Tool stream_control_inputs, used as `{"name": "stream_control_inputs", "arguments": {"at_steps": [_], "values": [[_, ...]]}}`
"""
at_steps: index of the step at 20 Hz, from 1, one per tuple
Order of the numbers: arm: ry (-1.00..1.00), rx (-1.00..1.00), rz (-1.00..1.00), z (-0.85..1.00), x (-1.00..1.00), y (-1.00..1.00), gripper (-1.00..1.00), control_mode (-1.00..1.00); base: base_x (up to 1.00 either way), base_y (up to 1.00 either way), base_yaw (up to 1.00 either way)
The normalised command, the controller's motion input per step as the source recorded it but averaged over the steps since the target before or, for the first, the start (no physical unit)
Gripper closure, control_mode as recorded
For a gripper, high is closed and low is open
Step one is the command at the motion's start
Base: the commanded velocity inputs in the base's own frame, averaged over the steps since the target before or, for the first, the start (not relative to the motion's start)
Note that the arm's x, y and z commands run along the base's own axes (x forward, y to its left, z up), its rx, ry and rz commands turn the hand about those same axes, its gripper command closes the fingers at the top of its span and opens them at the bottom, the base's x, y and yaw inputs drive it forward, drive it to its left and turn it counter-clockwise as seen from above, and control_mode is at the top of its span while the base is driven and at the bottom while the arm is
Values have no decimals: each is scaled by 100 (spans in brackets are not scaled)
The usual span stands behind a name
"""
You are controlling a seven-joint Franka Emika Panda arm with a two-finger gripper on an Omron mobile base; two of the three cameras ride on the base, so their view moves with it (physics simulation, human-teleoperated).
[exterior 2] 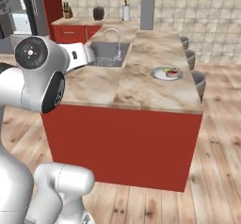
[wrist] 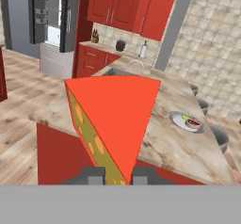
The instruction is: Take the cheese, steak, and lemon wedge from the fridge and place them on the plate on the dining counter to create an appetizer plate.
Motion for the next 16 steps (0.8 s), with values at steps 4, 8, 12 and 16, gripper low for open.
{"name": "stream_control_inputs", "arguments": {"at_steps": [4,8,12,16], "values": [[0,0,0,0,0,0,100,100,27,-100,7],[0,0,0,0,0,0,100,100,25,-100,12],[0,0,0,0,0,0,100,100,30,-100,20],[0,0,0,0,0,0,100,100,38,-100,28]]}}
